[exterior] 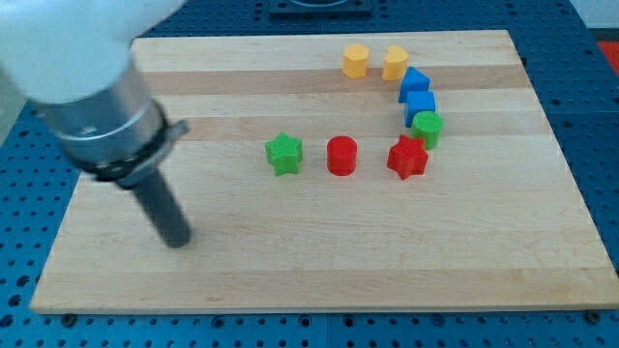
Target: Place the green star to the top of red circle
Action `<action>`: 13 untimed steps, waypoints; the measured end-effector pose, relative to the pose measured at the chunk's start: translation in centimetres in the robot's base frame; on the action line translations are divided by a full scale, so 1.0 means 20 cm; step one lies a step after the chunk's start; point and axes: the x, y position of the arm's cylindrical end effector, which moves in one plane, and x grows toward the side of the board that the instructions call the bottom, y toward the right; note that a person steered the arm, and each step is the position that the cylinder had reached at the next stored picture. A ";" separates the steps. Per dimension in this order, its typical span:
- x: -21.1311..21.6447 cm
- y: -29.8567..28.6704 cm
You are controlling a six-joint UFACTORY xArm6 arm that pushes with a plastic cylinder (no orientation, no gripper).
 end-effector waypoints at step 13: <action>-0.82 0.67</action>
